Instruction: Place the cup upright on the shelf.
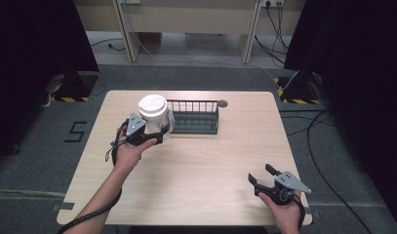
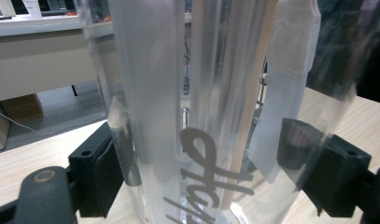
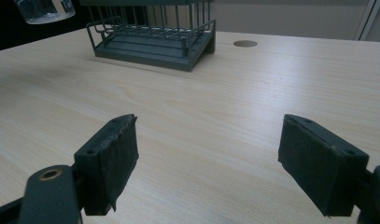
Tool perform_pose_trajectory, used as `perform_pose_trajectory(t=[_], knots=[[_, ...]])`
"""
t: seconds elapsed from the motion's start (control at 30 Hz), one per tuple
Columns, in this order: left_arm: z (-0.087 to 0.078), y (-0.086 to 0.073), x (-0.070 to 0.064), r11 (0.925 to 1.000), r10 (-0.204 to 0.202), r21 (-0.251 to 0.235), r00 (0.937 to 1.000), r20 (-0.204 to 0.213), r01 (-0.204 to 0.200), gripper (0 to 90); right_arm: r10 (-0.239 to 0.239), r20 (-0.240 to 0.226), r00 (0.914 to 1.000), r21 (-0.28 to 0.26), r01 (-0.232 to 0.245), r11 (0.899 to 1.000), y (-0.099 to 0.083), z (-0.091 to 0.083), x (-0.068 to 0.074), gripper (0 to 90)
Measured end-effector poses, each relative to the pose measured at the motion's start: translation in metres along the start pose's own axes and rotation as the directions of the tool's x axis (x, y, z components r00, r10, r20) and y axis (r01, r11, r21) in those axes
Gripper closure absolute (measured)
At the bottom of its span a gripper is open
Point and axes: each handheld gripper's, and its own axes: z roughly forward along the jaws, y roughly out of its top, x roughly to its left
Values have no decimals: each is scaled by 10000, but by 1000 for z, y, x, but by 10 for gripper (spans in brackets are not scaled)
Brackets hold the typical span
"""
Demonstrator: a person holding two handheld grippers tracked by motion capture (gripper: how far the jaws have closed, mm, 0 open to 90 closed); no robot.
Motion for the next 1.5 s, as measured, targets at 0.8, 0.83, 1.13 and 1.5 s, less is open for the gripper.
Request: perform_pose_trajectory(t=[0.8,0.83,1.13,1.5], knots=[[29,33,-6,9996,128,-256,9998,126,-125,176,5,-7,10000,-14,-5,10000,0,-1,-1,207],[30,34,-7,9996,138,-253,9998,122,-134,176,2,-7,10000,-17,-2,10000,0,0,-1,206],[42,43,-12,9994,187,-287,9996,233,-181,176,143,-55,9999,-50,-143,9999,0,0,-1,207],[60,56,-18,9991,250,-349,9992,318,-239,176,207,-73,9998,-28,-207,9998,0,0,-2,208]])
